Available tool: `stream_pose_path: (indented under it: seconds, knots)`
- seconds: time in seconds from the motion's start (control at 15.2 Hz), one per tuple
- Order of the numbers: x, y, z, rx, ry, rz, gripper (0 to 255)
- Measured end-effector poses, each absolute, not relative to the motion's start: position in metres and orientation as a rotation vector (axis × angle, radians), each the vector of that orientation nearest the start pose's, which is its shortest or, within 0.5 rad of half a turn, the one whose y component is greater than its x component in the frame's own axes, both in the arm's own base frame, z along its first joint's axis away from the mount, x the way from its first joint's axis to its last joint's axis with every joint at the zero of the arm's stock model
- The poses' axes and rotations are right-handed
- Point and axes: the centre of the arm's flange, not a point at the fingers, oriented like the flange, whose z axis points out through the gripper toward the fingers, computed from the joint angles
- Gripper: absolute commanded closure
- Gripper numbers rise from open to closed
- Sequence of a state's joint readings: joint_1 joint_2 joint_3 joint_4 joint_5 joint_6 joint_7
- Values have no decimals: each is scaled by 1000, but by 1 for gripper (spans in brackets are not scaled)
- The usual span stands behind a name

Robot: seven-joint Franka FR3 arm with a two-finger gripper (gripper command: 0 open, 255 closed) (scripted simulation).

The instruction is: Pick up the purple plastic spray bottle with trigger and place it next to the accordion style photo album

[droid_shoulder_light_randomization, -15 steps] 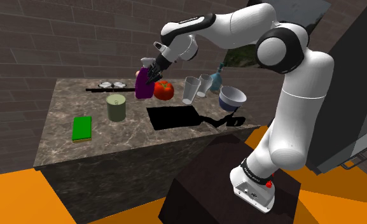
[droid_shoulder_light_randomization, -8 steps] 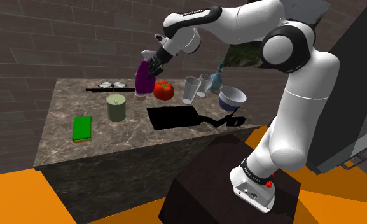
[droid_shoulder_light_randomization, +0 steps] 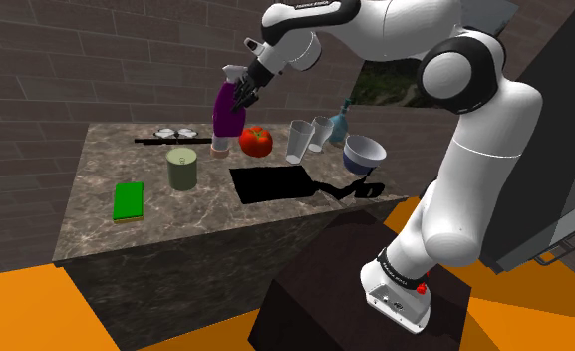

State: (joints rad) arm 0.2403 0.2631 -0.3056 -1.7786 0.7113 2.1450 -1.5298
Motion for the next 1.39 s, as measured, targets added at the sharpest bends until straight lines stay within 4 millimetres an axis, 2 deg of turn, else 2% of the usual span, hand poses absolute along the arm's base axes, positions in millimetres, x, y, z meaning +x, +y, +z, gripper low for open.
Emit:
stream_pose_path:
  seconds: [1.39]
  knots:
    - [645,-1,543,-2351,-1473,-668,255]
